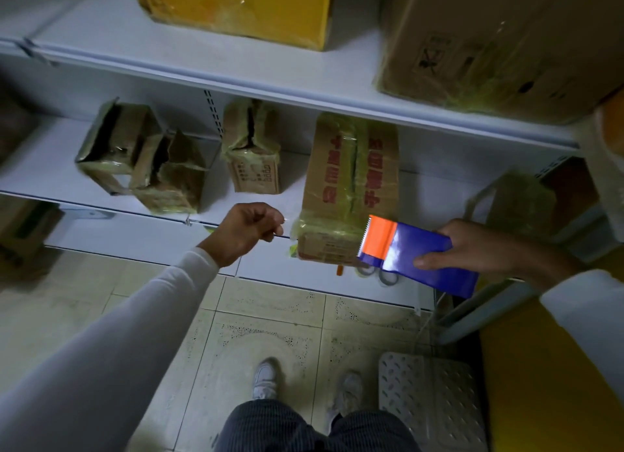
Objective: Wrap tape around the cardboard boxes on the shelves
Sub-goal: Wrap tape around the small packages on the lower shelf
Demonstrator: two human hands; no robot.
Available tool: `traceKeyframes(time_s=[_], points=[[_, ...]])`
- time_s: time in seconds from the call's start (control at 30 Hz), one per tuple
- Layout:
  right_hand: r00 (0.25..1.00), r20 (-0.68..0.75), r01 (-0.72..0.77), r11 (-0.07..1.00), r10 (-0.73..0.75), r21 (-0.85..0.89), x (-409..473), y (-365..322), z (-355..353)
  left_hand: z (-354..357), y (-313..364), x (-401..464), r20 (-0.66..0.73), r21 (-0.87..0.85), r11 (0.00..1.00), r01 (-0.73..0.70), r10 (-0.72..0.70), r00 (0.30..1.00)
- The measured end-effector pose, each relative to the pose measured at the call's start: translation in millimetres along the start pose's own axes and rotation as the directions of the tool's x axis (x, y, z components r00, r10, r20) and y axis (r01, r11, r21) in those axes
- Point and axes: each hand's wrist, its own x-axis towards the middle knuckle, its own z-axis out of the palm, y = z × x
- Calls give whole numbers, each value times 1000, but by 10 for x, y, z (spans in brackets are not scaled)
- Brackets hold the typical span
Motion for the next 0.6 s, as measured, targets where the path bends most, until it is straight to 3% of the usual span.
traceKeyframes(time_s=[0.33, 0.5, 0.6], points=[[995, -75, -73, 991, 65, -113, 159, 28, 9, 208, -137, 129, -39, 77, 992, 96, -93, 995], [987, -135, -106, 989, 92, -105, 244, 25, 60, 431, -202, 283, -193, 119, 985, 121, -96, 976], [981, -160, -125, 988, 110, -87, 282, 74, 42, 408, -211, 336, -265, 266, 915, 304, -234, 935]])
